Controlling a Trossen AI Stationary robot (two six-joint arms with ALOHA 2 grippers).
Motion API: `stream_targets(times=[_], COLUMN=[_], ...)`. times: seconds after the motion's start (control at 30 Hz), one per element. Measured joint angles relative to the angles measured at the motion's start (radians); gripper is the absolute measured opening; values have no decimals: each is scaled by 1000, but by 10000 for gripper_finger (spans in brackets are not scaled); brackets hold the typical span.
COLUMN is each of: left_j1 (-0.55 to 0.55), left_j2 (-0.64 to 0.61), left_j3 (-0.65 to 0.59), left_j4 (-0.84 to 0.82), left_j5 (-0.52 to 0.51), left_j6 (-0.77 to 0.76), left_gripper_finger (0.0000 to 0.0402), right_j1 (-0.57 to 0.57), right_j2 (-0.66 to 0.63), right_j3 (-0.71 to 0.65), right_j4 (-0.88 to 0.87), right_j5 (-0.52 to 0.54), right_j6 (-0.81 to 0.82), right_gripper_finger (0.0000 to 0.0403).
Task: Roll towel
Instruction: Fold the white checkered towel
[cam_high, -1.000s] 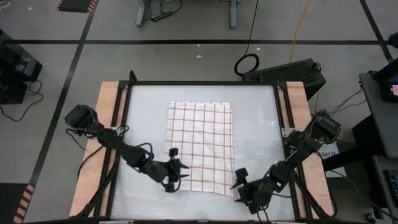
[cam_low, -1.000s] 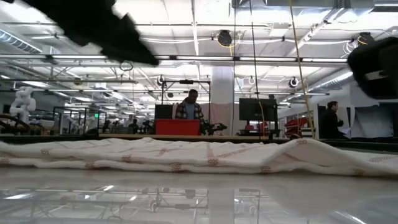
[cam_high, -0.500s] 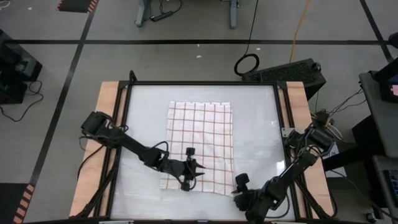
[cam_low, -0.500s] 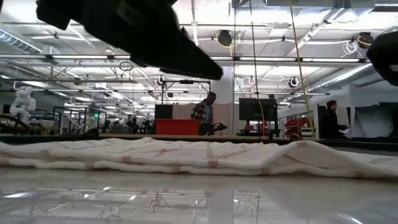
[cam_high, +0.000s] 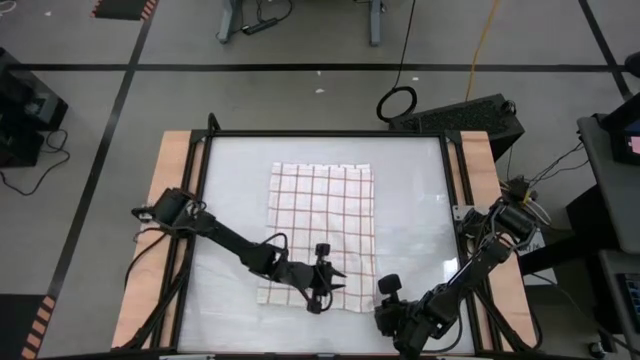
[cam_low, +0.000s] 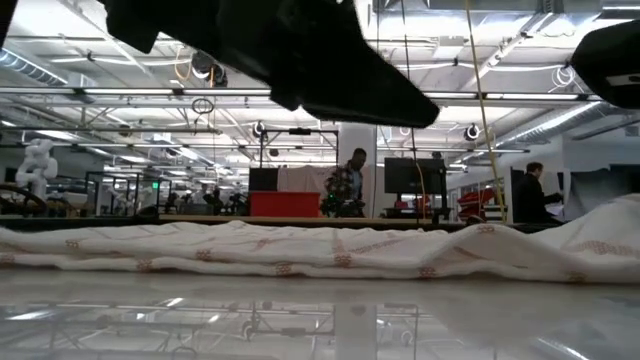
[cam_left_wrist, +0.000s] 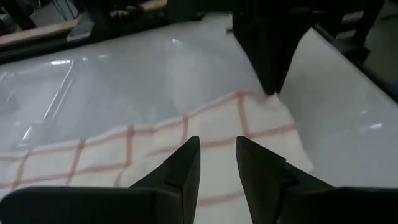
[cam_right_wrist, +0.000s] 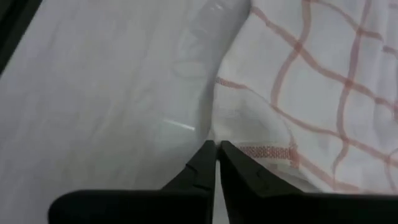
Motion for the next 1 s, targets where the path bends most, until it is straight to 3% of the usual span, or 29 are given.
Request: stream_targets(times=[0.17, 0.3, 0.43, 0.7, 0.77, 1.0], left_j1=[0, -11, -39, -88, -87, -84], left_j2=[63, 122, 177, 228, 241, 246], left_j3=[43, 97, 148, 216, 234, 246], left_j4=[98, 108, 129, 137, 136, 141], left_j5=[115, 129, 113, -20, -73, -107], left_j6=[0, 3, 65, 89, 78, 51], left_gripper_finger=[109, 109, 129, 212, 217, 219], right_j1=[-21, -42, -62, -68, -69, -89], right_j2=[0, 0, -1, -57, -76, -101], right_j3=[0, 0, 0, 0, 0, 0], right_j4=[2, -5, -11, -16, -12, -7], right_j5=[-27, -31, -32, -31, -13, 13], right_j6=[29, 60, 73, 75, 76, 138], right_gripper_finger=[2, 3, 1, 1, 1, 0])
